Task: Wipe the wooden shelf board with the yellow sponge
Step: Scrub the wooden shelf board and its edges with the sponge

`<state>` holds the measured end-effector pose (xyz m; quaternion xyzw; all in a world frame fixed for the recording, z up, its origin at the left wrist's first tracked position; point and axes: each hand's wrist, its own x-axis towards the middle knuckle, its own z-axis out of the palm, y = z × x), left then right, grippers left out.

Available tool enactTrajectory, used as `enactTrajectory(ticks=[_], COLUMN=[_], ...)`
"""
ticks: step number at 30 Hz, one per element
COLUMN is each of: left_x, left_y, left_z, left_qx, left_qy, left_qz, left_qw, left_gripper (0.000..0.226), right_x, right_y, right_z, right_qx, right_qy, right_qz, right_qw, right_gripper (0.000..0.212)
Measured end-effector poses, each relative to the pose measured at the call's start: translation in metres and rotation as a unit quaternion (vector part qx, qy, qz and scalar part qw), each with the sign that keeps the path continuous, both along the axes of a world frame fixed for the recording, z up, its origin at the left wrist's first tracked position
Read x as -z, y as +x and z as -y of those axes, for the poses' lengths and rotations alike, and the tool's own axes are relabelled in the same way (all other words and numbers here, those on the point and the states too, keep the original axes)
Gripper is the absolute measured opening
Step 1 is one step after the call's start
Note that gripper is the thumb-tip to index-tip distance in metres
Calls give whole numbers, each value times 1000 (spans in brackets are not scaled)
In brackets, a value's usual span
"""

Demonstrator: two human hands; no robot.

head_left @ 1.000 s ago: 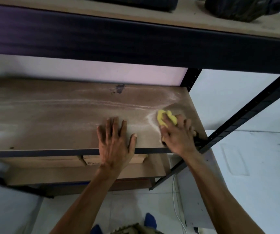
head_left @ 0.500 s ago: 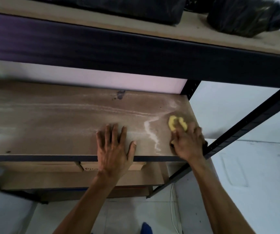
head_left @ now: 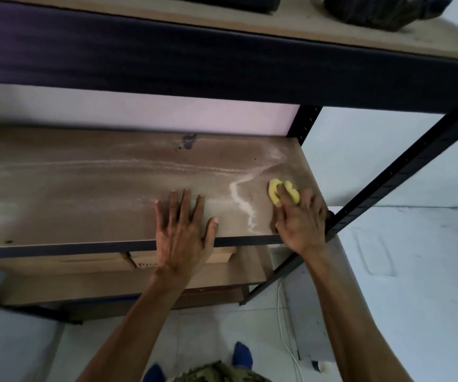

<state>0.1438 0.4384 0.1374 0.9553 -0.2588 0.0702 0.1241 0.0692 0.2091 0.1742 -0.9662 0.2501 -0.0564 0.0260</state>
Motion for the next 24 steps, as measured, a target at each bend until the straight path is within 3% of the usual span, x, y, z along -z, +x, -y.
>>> enactTrajectory(ticks=[5,7,10,13,20,24], left_x=[-3,-4,-4,-3,-4,-1], left_y=[0,-1,-6,-12,-18,-17], left_z=[-1,-1,-7,-11,2,7], left_qx=[9,6,-36,-53,-75,-70], left_qy=[8,1,-21,-20,-45,-52], left_qz=[-3,-9,-15,-17,-16,-27], left_qw=[1000,1000,999,998,996,996], left_gripper=[69,71,73,72,67,67], right_x=[3,-4,-9,-1,6,-17], right_y=[15,19,18,15,14,39], right_z=[-42,-29,6,15,-44,-3], right_qx=[-123,-117,-32,42,-165,-103], right_qy=[42,65,33,35,51,79], right_qz=[26,46,71,25,35,102], right_qw=[991,990,996,998,984,986], right_gripper=[50,50,52,52,49,47])
